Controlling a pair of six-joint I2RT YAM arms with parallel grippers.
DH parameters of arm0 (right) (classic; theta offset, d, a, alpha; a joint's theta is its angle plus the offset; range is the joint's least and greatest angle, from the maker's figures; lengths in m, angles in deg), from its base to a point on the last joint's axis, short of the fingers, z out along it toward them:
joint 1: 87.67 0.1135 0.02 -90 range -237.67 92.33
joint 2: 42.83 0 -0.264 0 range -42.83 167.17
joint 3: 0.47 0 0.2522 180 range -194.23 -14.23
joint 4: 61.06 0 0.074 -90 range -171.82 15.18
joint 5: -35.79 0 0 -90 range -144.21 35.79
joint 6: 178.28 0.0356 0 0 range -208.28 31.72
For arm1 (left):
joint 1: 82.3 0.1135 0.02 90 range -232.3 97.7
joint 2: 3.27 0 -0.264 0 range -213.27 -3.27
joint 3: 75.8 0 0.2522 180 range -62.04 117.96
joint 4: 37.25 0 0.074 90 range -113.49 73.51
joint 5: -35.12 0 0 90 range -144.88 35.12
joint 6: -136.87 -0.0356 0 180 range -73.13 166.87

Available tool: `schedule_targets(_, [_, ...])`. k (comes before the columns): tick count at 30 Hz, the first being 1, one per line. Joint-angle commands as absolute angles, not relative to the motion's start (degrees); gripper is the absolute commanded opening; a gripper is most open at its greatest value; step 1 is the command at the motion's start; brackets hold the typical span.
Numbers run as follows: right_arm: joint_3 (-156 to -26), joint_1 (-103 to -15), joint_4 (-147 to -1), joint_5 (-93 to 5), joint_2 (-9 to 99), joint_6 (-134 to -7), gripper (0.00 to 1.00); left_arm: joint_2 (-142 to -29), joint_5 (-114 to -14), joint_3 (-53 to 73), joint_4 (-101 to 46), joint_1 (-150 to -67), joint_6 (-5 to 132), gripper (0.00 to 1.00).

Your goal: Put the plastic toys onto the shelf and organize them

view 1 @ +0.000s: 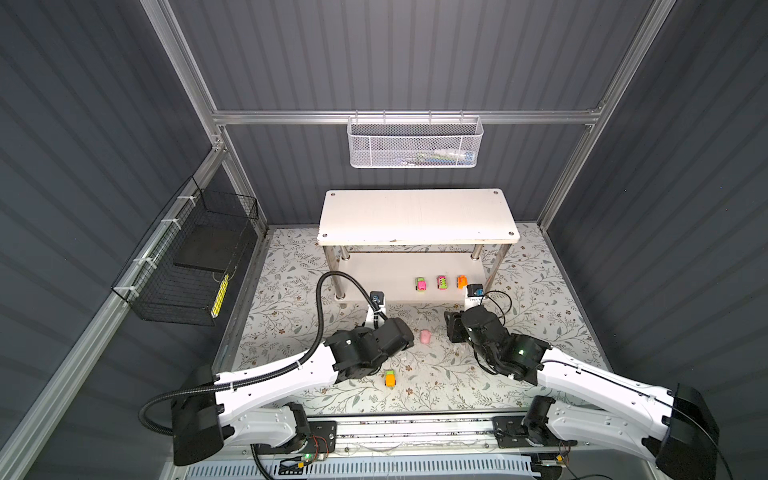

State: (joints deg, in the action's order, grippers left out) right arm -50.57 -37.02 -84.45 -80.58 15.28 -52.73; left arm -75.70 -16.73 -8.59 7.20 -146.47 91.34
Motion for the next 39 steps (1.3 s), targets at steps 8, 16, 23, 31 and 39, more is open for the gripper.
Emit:
schedule_targets(8, [-49.32,-37.22,-86.86,-80.24,12.89,-53.09,0.49,-77.82,-20.95,-7.24,2.37,-143.92,86.49,0.32])
schedule_targets(16, [-48.23,-33.05,-83.41,-71.29,16.85,-52.0,0.5,-60.46,-19.35,-18.92,12.92,-144.0,98.18,0.34])
schedule_targets(23, [-50.68,-26.02,-82.71,-70.29,26.49,-50.11,0.51,-50.62,-26.38,-24.64,20.59,-145.58,100.11,0.4])
schedule_targets(31, [-50.85,-25.33,-82.2,-71.06,28.26,-48.73,0.52,-56.82,-29.37,-25.67,22.38,-154.55,98.7,0.57])
schedule_targets(39, [-49.26,-25.29,-82.14,-72.26,26.68,-48.15,0.52,-54.69,-38.61,-29.21,22.03,-156.64,97.17,0.6])
